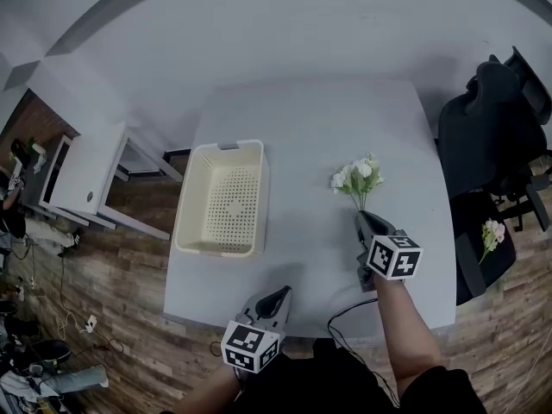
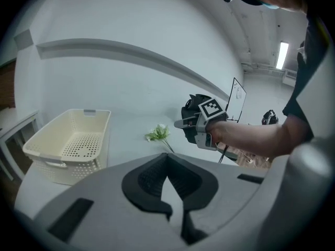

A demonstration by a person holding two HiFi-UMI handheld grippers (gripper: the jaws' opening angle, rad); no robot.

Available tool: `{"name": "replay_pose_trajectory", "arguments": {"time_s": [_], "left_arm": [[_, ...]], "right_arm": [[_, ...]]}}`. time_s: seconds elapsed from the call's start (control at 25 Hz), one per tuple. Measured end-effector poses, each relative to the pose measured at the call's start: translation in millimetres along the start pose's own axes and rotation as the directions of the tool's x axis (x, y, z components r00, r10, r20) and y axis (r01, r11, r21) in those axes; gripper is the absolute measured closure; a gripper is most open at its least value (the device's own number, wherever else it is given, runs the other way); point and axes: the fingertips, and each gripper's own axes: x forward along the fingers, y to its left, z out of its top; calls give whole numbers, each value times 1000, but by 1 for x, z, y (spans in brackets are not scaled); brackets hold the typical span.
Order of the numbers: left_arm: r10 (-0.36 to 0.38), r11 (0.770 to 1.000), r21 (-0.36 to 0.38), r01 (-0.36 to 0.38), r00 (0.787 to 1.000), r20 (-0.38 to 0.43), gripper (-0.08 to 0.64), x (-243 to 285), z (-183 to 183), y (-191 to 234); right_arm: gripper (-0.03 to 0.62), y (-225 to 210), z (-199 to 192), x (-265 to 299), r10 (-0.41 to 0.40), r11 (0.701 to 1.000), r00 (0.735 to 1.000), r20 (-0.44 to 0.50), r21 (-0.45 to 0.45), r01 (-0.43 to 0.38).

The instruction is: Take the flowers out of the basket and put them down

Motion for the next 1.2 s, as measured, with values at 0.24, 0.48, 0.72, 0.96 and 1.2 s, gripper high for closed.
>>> {"name": "replay_pose_trajectory", "arguments": {"time_s": [0.24, 0.48, 0.72, 0.96, 1.2], "left_arm": [[-15, 1000, 7, 15, 998, 56, 554, -29, 11, 12], [-65, 998, 25, 64, 995, 77, 554, -68, 8, 32], [-127, 991, 53, 123, 988, 83, 554, -105, -2, 51], [-176, 984, 48, 172, 981, 85, 554, -139, -15, 67], [-226, 972, 77, 220, 970, 85, 554, -169, -28, 74]], "right_arm": [[568, 80, -3, -33, 130, 991, 990, 47, -30, -129], [569, 164, -31, -61, 191, 979, 980, 49, -79, -187], [569, 231, -64, -83, 194, 978, 979, 62, -86, -189], [569, 284, -96, -99, 172, 982, 982, 73, -94, -165], [569, 323, -128, -111, 133, 986, 986, 99, -119, -121]]}}
